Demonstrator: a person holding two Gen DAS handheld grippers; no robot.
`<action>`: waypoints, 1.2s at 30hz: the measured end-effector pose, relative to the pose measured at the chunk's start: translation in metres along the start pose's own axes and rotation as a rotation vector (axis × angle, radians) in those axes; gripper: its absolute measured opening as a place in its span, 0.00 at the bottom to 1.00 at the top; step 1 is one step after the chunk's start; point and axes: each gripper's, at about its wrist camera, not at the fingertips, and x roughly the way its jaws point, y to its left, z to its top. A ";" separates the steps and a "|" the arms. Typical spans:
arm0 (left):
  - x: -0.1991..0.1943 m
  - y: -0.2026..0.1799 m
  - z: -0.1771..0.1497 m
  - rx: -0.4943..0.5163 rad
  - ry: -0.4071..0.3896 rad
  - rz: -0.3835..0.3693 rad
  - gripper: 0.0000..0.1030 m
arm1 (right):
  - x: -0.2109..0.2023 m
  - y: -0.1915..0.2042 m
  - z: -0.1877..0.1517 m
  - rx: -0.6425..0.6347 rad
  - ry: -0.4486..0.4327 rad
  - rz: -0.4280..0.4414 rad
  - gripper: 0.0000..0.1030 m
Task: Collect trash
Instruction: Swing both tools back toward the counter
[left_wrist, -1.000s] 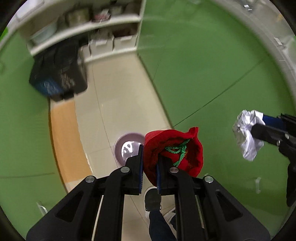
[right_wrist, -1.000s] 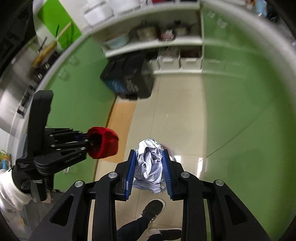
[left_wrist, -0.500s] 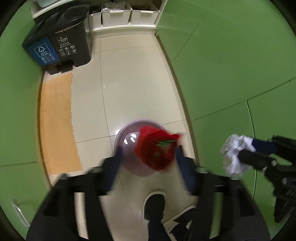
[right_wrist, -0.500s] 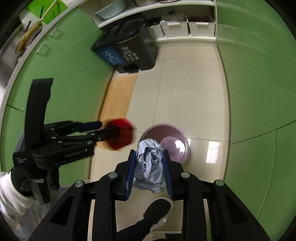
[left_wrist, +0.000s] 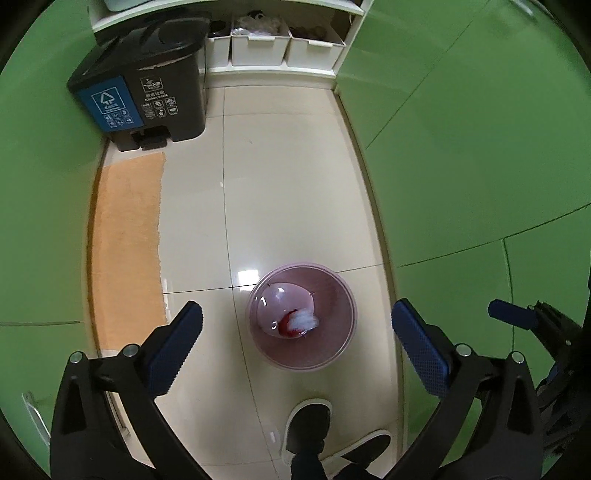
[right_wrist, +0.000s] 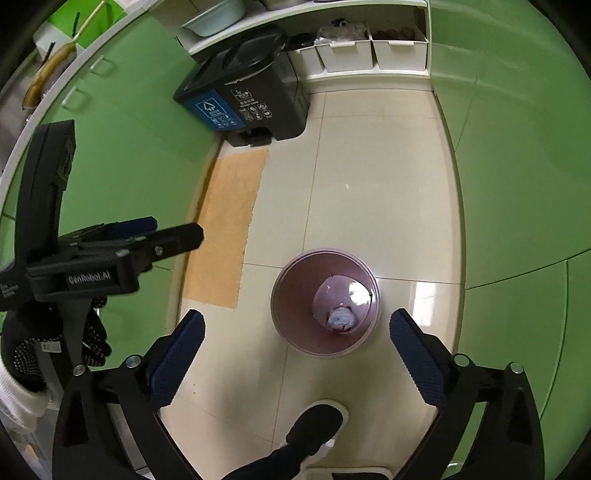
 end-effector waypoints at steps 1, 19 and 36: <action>-0.007 -0.001 0.001 -0.004 -0.006 -0.003 0.97 | -0.003 0.001 0.001 0.002 -0.001 0.000 0.93; -0.306 -0.137 0.022 0.201 -0.222 -0.110 0.97 | -0.339 0.031 -0.035 0.166 -0.300 -0.067 0.94; -0.435 -0.360 0.003 0.638 -0.304 -0.366 0.97 | -0.577 -0.044 -0.174 0.465 -0.606 -0.374 0.94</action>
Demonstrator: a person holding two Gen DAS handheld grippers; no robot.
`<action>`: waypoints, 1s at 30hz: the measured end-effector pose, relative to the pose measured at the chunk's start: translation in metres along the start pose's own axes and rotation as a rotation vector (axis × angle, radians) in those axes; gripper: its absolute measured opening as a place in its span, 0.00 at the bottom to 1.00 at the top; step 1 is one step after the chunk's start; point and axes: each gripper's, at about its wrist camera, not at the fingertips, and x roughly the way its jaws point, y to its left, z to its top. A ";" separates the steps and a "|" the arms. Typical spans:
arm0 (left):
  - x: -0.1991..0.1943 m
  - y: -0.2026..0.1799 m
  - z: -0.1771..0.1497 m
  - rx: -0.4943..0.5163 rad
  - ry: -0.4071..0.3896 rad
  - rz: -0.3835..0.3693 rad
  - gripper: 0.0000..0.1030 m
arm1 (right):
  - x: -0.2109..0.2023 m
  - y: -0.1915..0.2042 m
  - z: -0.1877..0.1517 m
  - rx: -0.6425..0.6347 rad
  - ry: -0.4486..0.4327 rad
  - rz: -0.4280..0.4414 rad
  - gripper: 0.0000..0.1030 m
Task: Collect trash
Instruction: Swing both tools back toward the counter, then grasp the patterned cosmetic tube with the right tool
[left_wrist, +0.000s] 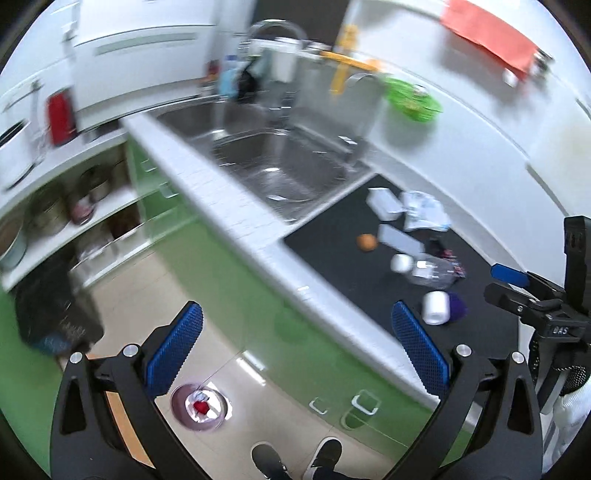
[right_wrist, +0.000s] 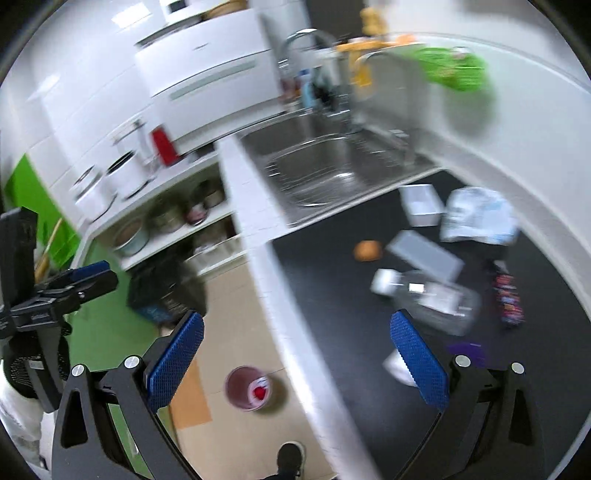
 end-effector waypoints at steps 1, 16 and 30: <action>0.006 -0.013 0.006 0.022 0.005 -0.013 0.97 | -0.008 -0.014 -0.001 0.010 -0.008 -0.030 0.94; 0.094 -0.135 0.036 0.134 0.099 -0.110 0.97 | -0.002 -0.169 0.008 0.080 0.076 -0.241 0.94; 0.150 -0.166 0.032 0.131 0.191 -0.076 0.97 | 0.101 -0.235 0.017 0.056 0.295 -0.232 0.94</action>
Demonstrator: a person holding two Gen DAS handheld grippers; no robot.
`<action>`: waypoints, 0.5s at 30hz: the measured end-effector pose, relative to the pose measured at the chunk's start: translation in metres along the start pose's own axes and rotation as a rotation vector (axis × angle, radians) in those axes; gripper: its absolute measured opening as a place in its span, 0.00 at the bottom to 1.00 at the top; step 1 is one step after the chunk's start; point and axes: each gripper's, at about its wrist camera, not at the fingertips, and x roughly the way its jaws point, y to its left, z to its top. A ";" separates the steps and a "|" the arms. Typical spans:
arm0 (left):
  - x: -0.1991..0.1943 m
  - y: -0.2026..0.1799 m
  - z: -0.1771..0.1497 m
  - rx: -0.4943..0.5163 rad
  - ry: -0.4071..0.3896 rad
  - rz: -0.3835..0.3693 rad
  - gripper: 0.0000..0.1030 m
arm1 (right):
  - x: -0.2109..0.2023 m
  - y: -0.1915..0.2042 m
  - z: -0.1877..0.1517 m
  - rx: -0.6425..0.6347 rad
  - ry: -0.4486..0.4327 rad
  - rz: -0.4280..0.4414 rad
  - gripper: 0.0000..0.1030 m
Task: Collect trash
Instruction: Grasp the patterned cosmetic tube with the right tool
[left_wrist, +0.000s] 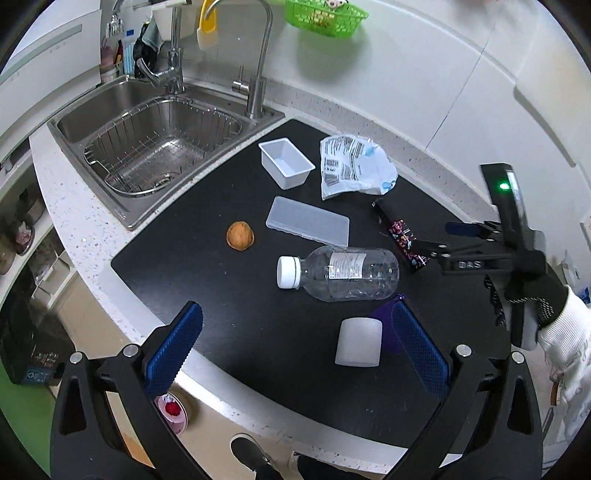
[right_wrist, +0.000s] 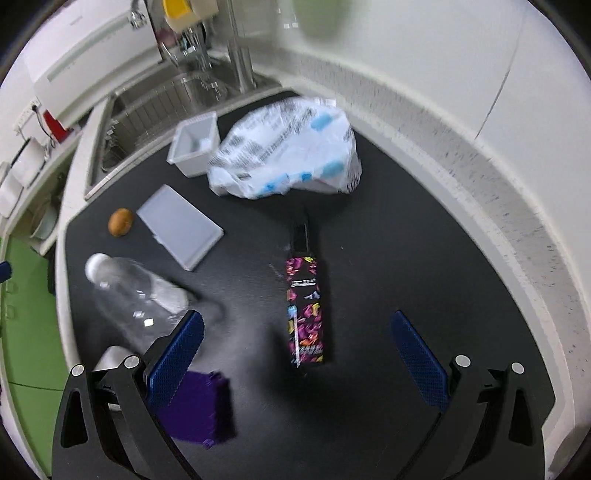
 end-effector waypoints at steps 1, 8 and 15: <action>0.002 -0.001 0.000 0.000 0.004 0.002 0.97 | 0.008 -0.002 0.002 0.001 0.019 0.002 0.94; 0.015 -0.001 0.001 -0.012 0.023 0.011 0.97 | 0.030 -0.004 0.004 -0.018 0.057 0.009 0.78; 0.022 -0.003 0.004 0.008 0.037 0.005 0.97 | 0.035 -0.002 0.006 -0.038 0.074 -0.015 0.22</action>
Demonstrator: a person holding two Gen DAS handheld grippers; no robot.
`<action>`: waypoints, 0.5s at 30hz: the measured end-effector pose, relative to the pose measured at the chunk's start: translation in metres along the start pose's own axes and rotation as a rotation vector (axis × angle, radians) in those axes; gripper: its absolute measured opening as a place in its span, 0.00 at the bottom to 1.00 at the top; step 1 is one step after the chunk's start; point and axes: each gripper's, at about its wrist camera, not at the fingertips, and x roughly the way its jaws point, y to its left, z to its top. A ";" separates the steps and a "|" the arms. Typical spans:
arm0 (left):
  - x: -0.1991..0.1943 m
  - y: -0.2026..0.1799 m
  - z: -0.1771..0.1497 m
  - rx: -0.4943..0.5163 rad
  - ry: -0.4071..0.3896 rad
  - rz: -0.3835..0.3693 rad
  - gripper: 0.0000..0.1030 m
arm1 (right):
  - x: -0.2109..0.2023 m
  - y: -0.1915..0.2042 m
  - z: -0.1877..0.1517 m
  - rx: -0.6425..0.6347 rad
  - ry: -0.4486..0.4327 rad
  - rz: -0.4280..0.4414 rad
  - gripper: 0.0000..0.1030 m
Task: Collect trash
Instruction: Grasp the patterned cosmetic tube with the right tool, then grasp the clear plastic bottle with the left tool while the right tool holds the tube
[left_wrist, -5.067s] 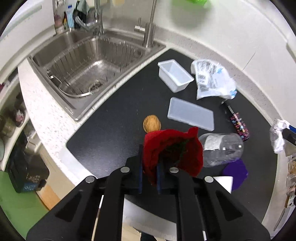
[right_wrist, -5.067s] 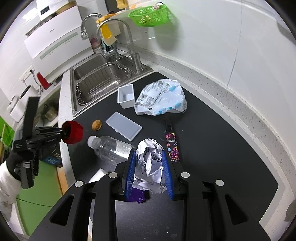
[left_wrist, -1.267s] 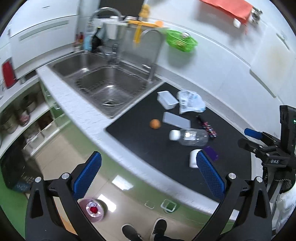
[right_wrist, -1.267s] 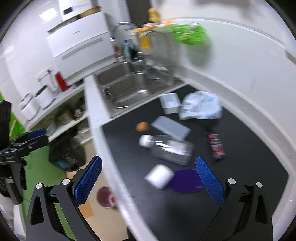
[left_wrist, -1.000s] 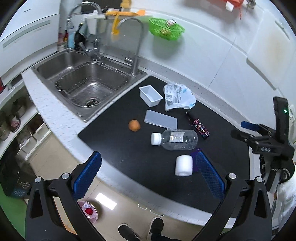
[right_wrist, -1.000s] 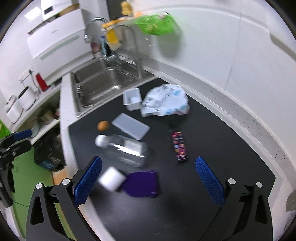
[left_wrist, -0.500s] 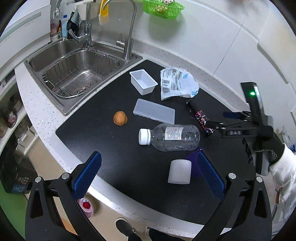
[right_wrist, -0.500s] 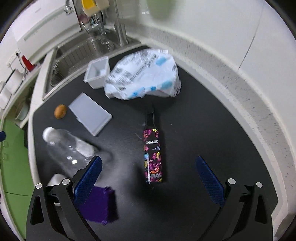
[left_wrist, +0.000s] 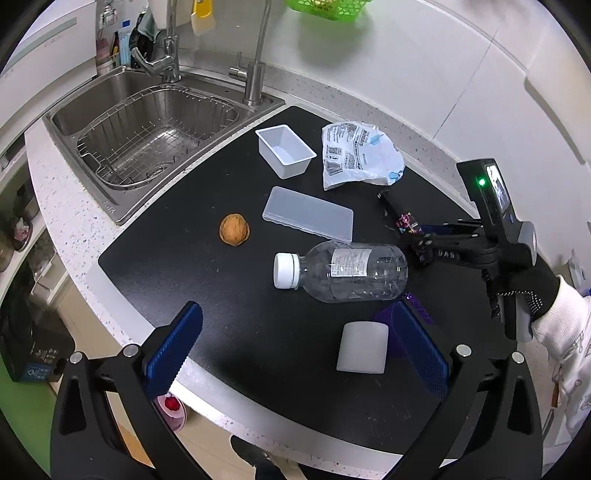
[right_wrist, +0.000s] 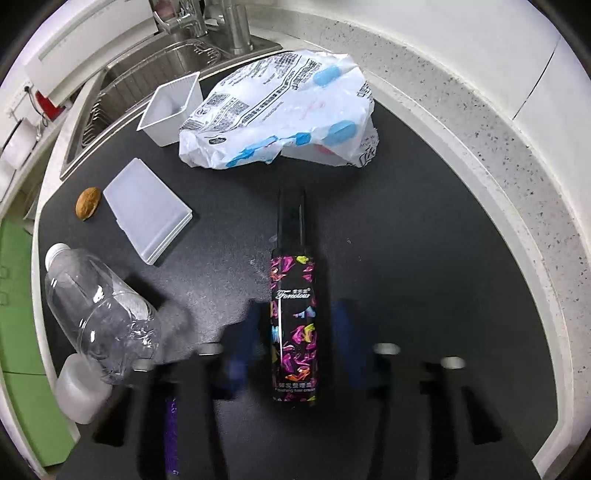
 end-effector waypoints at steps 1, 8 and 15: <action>0.000 -0.001 0.001 0.004 0.000 0.000 0.97 | -0.001 0.000 -0.001 -0.001 0.001 0.010 0.22; 0.006 -0.008 0.012 0.071 0.012 -0.015 0.97 | -0.028 -0.007 -0.012 0.032 -0.026 0.035 0.21; 0.029 -0.024 0.033 0.275 0.073 -0.073 0.97 | -0.064 -0.013 -0.023 0.062 -0.050 0.070 0.21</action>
